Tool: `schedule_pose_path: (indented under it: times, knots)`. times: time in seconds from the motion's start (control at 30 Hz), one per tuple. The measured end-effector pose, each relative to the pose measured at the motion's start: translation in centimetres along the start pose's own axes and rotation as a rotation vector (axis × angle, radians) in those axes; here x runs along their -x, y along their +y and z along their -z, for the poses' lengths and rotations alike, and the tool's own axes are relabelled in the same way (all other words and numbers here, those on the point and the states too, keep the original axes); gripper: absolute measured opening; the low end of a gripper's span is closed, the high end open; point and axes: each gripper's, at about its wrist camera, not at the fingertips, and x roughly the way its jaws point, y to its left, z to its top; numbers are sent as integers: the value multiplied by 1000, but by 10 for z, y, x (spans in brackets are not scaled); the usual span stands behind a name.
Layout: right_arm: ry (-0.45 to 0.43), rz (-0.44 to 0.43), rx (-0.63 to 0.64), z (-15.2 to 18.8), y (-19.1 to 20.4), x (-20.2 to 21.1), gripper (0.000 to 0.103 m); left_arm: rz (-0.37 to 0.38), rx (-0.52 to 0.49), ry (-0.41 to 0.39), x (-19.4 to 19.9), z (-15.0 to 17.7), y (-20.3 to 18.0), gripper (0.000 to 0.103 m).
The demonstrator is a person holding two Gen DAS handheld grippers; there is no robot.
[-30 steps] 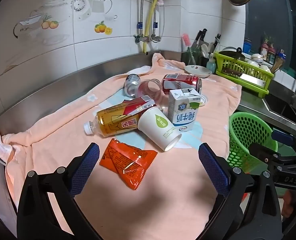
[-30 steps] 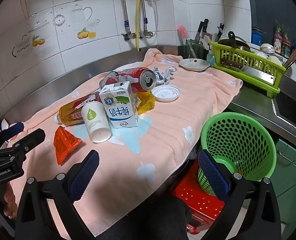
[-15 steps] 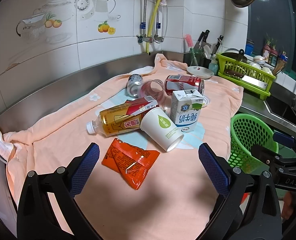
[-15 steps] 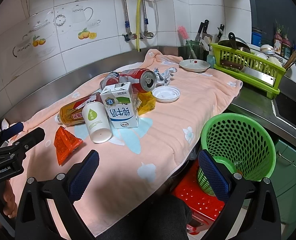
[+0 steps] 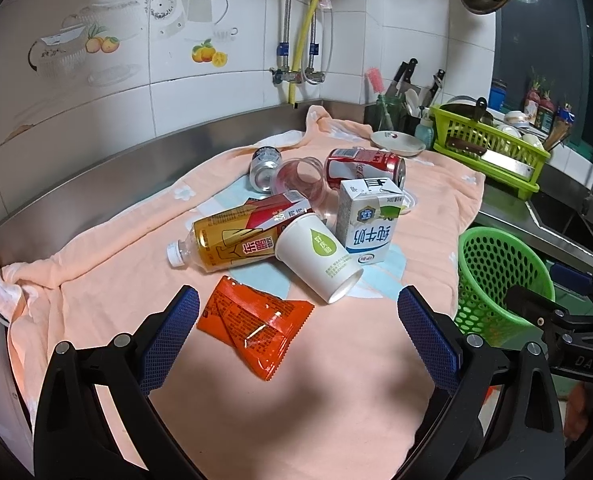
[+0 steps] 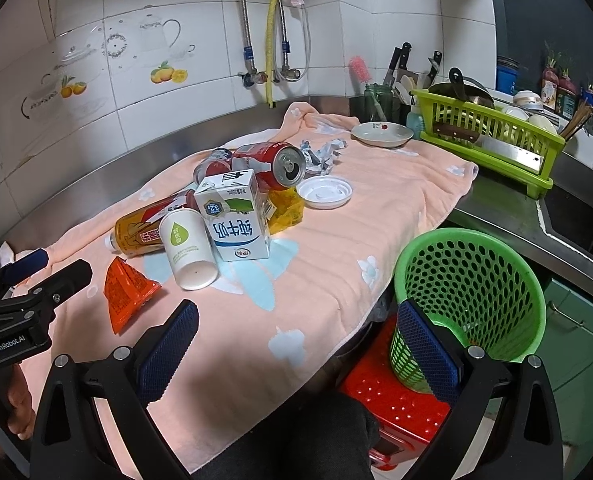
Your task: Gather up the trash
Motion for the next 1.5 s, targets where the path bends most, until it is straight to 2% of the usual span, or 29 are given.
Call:
schedule_pose_path:
  times: [1.1, 1.5]
  knots:
    - [7, 14, -9, 0, -6, -4, 97, 21, 0, 14, -10, -5, -5, 98]
    - [15, -10, 10, -8, 0, -19, 97, -7, 16, 27, -21, -10, 8, 98]
